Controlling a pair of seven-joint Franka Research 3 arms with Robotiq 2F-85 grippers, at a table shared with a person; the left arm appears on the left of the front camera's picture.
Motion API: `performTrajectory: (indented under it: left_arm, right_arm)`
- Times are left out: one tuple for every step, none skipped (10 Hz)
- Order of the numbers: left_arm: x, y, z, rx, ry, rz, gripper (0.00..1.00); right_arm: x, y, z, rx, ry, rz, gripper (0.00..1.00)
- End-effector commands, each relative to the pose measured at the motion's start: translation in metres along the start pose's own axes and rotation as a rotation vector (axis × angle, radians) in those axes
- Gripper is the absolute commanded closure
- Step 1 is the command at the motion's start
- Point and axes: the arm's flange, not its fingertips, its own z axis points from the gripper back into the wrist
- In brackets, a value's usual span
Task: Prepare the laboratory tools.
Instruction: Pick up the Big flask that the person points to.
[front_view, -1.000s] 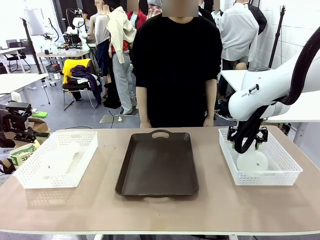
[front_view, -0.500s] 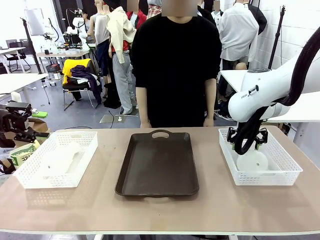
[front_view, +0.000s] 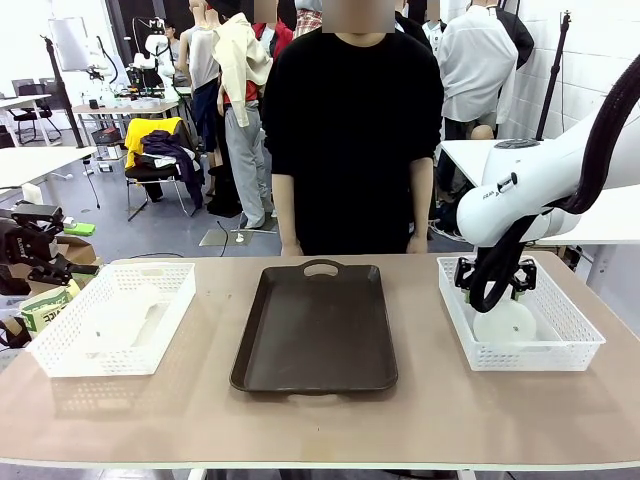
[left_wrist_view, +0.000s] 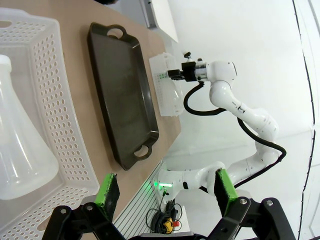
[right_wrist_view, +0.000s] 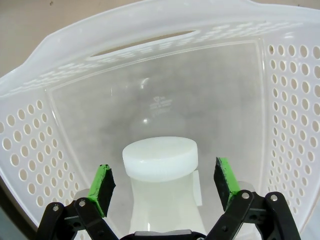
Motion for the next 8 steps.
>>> performTrajectory:
  left_arm:
    - [0.000, -0.001, 0.002, 0.000, -0.004, -0.002, 0.00]
    - [0.000, -0.001, 0.002, 0.000, -0.004, -0.002, 0.00]
    - [0.000, -0.001, 0.002, 0.000, -0.004, -0.002, 0.00]
    - [0.000, -0.001, 0.002, 0.000, -0.004, -0.002, 0.00]
    - [0.000, -0.001, 0.002, 0.000, -0.004, -0.002, 0.00]
    - [0.000, -0.001, 0.002, 0.000, -0.004, -0.002, 0.00]
    - [0.000, -0.001, 0.002, 0.000, -0.004, -0.002, 0.00]
    - [0.000, -0.001, 0.002, 0.000, -0.004, -0.002, 0.00]
  right_arm:
    - [-0.004, 0.000, 0.000, -0.013, -0.010, 0.006, 0.16]
    - [-0.005, 0.001, 0.003, -0.021, -0.020, -0.002, 0.34]
    - [-0.005, 0.001, 0.005, -0.032, -0.028, -0.006, 0.52]
    - [-0.006, 0.002, 0.009, -0.038, -0.034, -0.003, 0.70]
    - [-0.007, 0.004, 0.011, -0.045, -0.030, 0.001, 0.88]
    - [-0.008, 0.007, 0.014, -0.061, -0.028, 0.001, 1.00]
    - [-0.007, 0.008, 0.014, -0.073, -0.022, 0.002, 1.00]
    - [-0.006, 0.009, 0.012, -0.086, -0.006, 0.005, 1.00]
